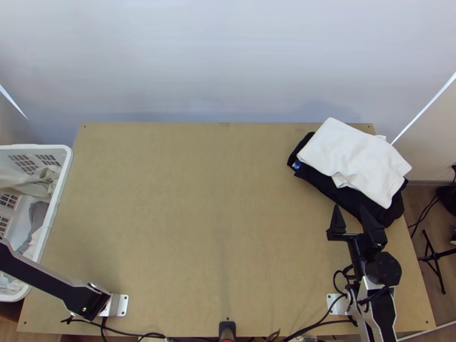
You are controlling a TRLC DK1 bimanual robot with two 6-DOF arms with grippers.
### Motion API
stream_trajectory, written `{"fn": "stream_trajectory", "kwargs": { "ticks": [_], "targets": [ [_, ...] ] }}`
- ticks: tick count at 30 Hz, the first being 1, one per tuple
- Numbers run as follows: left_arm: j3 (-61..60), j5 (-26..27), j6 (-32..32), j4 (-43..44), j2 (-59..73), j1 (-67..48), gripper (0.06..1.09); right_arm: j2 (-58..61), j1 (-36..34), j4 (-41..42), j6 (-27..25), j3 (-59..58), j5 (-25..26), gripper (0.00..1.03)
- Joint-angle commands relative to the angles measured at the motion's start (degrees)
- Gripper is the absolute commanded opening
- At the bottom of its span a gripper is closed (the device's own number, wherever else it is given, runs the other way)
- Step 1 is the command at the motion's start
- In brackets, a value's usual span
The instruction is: Fold the t-shirt
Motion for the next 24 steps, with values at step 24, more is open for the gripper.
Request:
{"fn": "stream_trajectory", "kwargs": {
  "ticks": [24],
  "targets": [
    [-18.9,-10.6,-14.9,-9.3,-46.7,-56.6,0.09,0.0,0.0,0.0,0.0,0.0,0.0,0.99]
  ]
}}
